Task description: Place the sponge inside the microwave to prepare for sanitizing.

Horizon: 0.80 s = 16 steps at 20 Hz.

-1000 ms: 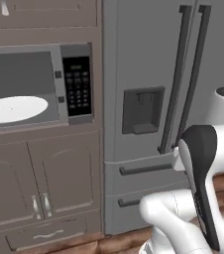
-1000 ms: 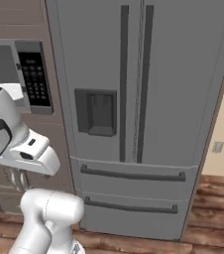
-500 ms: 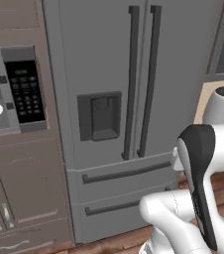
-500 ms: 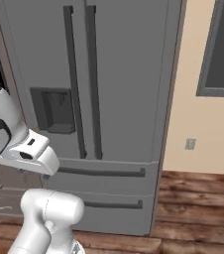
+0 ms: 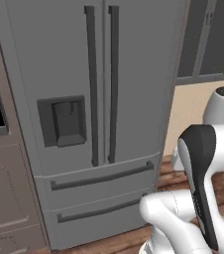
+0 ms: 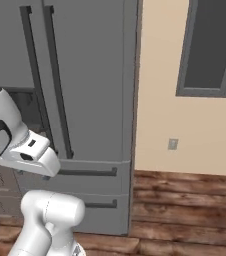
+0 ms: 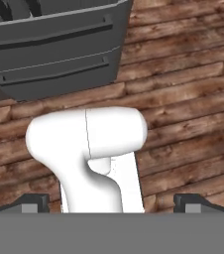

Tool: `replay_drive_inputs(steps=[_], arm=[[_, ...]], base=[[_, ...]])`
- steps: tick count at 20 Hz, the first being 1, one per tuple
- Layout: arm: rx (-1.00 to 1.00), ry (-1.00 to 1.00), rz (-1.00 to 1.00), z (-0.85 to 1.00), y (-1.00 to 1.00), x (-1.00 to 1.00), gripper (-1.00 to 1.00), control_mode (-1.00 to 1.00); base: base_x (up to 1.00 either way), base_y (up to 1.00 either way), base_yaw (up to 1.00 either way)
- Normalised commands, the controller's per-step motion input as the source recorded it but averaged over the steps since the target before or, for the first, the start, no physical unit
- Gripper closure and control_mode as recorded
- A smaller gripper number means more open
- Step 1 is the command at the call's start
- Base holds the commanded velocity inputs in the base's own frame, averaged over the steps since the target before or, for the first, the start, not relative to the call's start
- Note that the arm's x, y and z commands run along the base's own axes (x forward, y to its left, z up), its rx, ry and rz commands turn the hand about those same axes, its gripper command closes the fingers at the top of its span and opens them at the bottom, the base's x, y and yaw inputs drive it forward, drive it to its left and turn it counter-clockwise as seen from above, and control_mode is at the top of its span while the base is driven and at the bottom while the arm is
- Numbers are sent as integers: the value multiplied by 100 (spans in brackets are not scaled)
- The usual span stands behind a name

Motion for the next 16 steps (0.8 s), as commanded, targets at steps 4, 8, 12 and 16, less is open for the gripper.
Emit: replay_drive_inputs(steps=[4, 8, 12, 16], arm=[[0, 0, 0, 0, 0, 0, -100, 100], [0, 0, 0, 0, 0, 0, -100, 100], [0, 0, 0, 0, 0, 0, -100, 100], [0, 0, 0, 0, 0, 0, -100, 100]], base=[[0, -60, -2], [0, -57, -24], [0, -40, -48], [0, -31, -59]])
